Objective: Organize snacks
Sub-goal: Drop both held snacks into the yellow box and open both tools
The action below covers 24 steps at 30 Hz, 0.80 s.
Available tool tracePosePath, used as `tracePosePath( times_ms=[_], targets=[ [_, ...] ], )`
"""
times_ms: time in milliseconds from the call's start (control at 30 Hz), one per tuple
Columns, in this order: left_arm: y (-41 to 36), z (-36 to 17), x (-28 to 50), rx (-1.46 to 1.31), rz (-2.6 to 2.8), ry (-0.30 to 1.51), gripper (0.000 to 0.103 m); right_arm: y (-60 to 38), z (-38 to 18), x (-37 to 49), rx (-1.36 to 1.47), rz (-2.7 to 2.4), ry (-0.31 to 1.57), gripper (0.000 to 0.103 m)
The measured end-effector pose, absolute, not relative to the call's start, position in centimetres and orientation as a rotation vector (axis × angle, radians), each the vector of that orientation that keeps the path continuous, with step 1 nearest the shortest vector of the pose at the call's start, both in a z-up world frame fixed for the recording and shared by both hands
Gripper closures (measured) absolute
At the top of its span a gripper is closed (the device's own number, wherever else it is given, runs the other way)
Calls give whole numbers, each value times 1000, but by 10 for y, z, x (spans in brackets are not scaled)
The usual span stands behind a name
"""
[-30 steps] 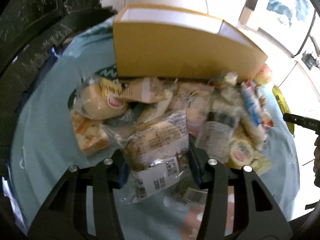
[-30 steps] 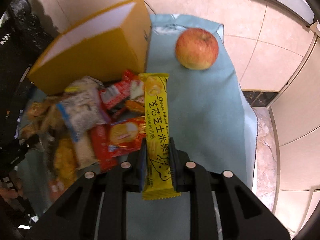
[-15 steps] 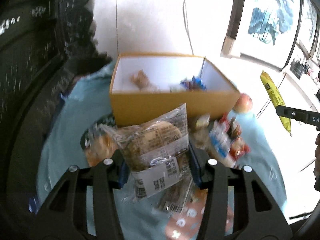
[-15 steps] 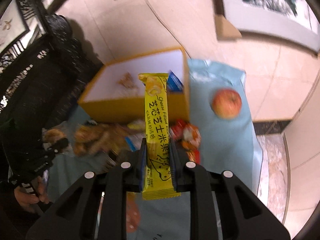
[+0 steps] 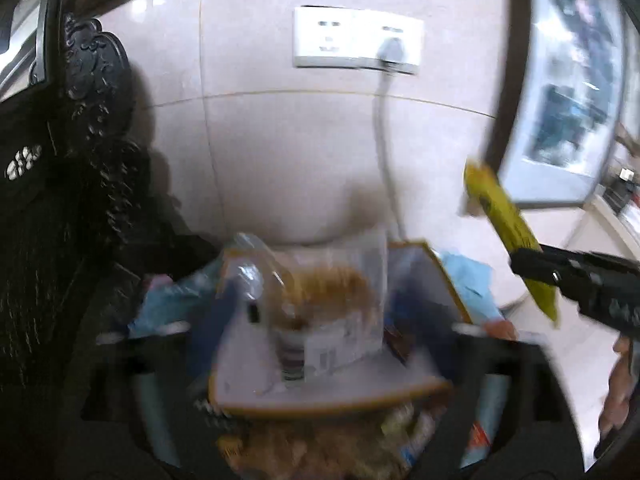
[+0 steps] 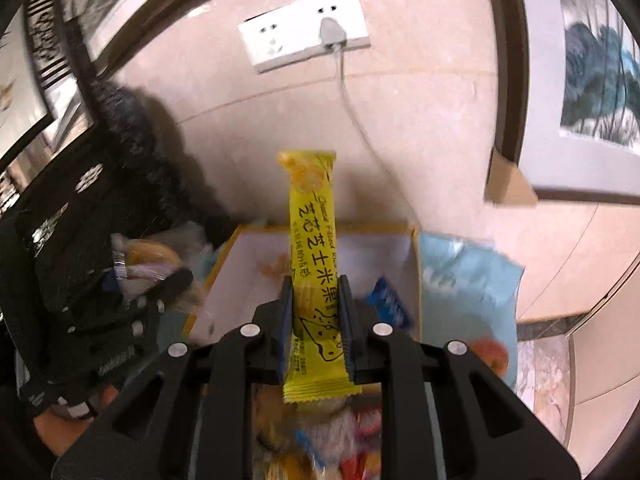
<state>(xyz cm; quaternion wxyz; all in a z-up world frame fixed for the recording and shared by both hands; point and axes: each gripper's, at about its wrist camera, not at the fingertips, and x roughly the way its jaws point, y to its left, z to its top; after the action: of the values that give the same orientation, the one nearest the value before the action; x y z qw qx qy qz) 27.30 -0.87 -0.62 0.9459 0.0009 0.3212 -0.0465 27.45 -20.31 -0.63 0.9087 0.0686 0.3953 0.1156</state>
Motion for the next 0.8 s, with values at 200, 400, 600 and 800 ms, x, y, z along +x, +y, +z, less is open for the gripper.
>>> tracePosePath(
  times_ms=[200, 400, 600, 800],
  targets=[
    [18, -19, 282, -22, -22, 699, 4, -213, -21, 270, 123, 191, 828, 44],
    [22, -53, 232, -32, -27, 727, 4, -222, -56, 233, 116, 180, 898, 44],
    [1, -97, 172, 56, -87, 786, 4, -229, -102, 177, 113, 163, 975, 44],
    [-12, -130, 127, 125, -161, 809, 4, -234, -141, 131, 104, 138, 1042, 44]
  ],
)
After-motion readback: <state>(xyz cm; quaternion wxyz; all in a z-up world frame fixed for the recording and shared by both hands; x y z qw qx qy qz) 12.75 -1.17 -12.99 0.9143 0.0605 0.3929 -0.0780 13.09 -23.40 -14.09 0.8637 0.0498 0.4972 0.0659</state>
